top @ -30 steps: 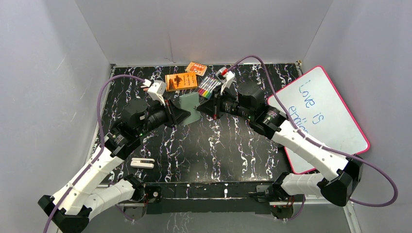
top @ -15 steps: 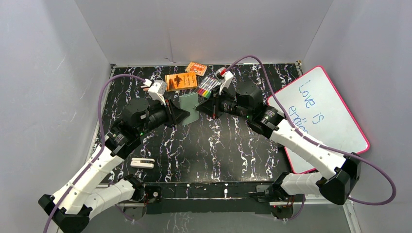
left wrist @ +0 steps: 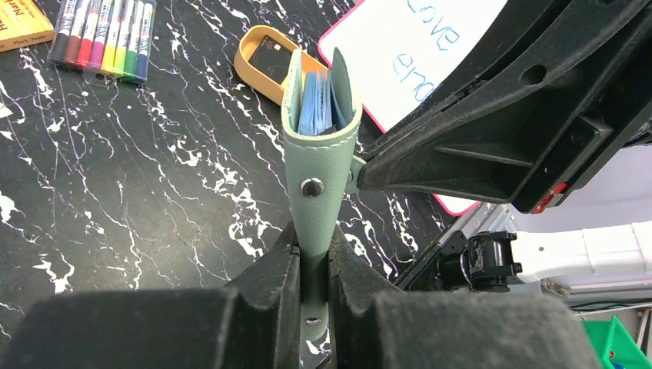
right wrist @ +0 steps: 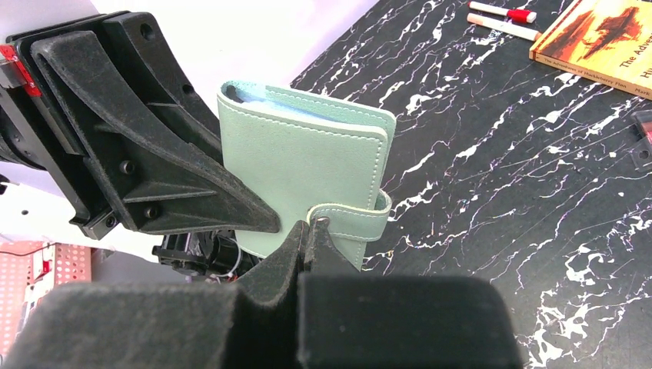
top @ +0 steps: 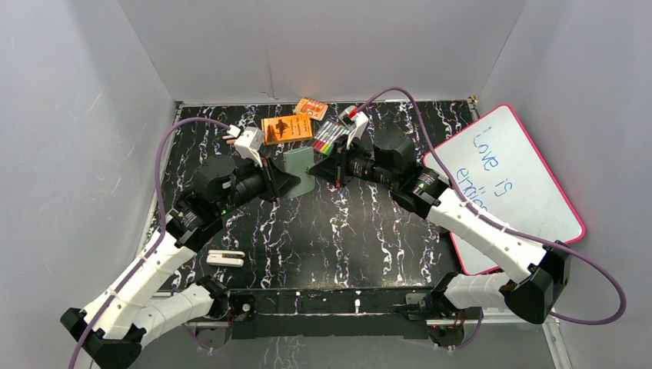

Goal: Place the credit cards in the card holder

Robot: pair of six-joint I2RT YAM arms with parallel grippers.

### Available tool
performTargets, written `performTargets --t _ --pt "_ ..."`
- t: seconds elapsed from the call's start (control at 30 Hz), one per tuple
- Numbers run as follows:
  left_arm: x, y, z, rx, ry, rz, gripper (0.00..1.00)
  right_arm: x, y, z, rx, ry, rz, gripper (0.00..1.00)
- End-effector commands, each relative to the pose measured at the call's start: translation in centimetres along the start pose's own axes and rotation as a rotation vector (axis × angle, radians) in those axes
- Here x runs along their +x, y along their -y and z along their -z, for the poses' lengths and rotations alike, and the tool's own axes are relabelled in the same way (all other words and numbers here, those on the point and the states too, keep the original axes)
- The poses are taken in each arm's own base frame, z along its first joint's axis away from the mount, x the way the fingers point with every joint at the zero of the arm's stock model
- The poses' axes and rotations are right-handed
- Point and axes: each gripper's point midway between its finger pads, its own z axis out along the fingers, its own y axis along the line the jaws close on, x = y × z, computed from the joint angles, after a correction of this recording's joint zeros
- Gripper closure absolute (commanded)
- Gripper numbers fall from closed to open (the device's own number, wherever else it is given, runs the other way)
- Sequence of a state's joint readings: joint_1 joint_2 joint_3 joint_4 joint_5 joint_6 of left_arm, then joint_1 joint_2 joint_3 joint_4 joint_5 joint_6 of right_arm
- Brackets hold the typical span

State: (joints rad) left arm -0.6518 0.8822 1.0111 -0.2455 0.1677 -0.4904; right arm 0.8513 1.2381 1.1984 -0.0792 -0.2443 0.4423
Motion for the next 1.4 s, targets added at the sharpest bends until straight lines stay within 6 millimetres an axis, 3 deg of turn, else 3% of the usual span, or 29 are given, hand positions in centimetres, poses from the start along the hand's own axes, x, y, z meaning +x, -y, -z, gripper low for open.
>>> performTargets --t 0.0,1.07,1.37 --pt "-2.5 1.4 0.8 0.034 0.068 -0.025 1.00 -2.3 -1.7 0.4 -0.061 0.075 0.023 1.00" --pt "-3.1 2.6 1.8 0.087 0.090 -0.025 1.00 -2.3 -1.8 -0.3 -0.076 0.072 0.021 1.00" --pt "-2.4 4.2 1.6 0.181 0.048 -0.035 1.00 -2.4 -2.0 -0.7 -0.093 0.074 0.012 1.00"
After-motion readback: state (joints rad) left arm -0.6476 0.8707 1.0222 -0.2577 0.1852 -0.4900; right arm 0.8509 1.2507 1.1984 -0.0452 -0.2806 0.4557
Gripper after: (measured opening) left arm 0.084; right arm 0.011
